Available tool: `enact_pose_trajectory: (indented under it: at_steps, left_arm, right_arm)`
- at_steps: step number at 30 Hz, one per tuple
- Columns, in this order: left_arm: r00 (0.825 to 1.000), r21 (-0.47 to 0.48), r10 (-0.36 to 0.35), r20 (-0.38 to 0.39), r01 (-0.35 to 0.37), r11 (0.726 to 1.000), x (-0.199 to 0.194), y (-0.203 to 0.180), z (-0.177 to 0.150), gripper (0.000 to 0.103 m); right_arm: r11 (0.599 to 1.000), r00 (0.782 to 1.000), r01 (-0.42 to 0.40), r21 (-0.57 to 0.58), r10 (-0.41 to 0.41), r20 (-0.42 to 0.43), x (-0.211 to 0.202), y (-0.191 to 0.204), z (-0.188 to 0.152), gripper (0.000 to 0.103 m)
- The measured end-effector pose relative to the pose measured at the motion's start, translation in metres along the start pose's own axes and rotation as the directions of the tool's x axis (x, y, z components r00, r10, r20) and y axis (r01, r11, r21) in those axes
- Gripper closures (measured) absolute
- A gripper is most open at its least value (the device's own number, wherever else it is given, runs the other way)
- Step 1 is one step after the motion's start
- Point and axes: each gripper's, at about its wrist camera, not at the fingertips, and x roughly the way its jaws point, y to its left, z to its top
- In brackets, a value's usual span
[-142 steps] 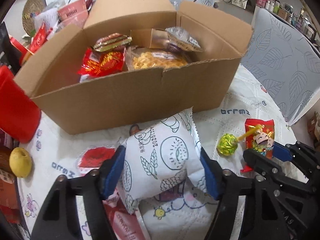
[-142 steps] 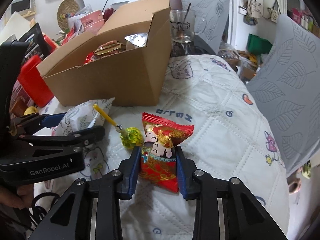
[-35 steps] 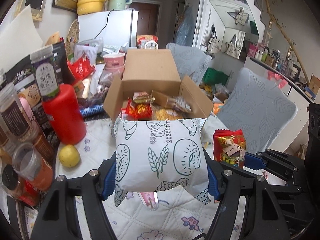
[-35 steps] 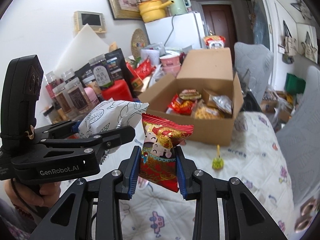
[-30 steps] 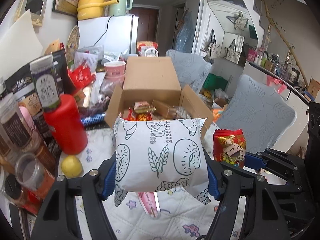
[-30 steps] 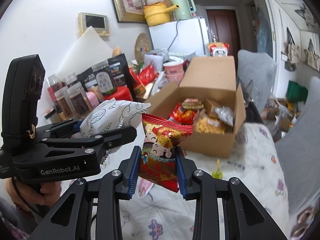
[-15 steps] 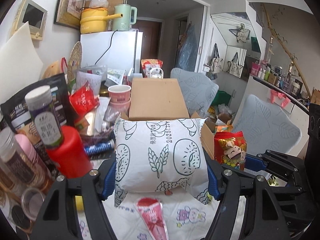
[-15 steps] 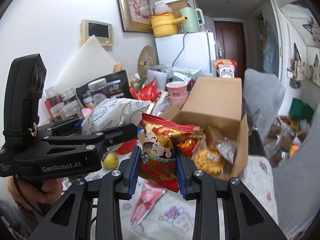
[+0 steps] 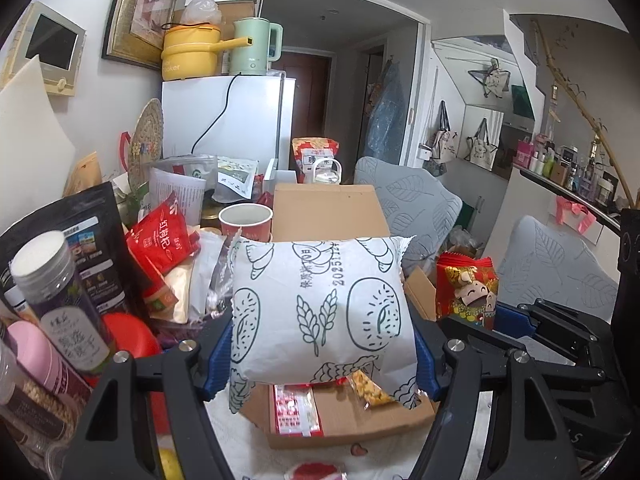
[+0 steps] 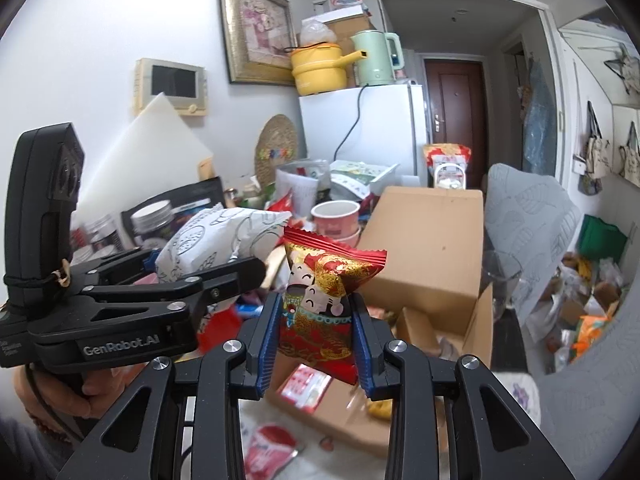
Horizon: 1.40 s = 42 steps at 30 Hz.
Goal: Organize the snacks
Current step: 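Carry the bread bag and candy packet with both tools over the cardboard box, then lower both items into the box and open both tools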
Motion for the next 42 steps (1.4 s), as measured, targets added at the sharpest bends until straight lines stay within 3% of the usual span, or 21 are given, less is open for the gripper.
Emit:
enact_pose_trajectory:
  at_steps: [7, 14, 24, 32, 42]
  left_arm:
    - [1.000, -0.011, 0.030, 0.006, -0.029, 1.000, 0.037, 0.009, 0.009, 0.032]
    - [0.996, -0.020, 0.063, -0.057, -0.064, 0.998, 0.084, 0.020, 0.001, 0.032]
    - [0.982, 0.024, 0.077, -0.172, -0.074, 0.997, 0.128, 0.027, -0.021, 0.032]
    - [0.963, 0.037, 0.114, -0.245, -0.108, 0.993, 0.154, 0.029, -0.037, 0.032]
    - [0.940, 0.112, 0.193, -0.280, -0.167, 0.980, 0.170, 0.019, -0.045, 0.031]
  right_arm:
    - [0.998, 0.999, 0.033, 0.055, -0.032, -0.015, 0.038, -0.025, 0.011, 0.070]
    - [0.994, 0.994, 0.089, 0.060, -0.084, -0.076, 0.077, -0.043, 0.005, 0.070]
    - [0.993, 0.982, 0.103, 0.054, -0.092, -0.166, 0.115, -0.054, -0.007, 0.070]
    - [0.990, 0.961, 0.135, 0.045, -0.120, -0.248, 0.140, -0.060, -0.022, 0.070]
    - [0.979, 0.927, 0.194, 0.062, -0.162, -0.337, 0.162, -0.076, -0.037, 0.070]
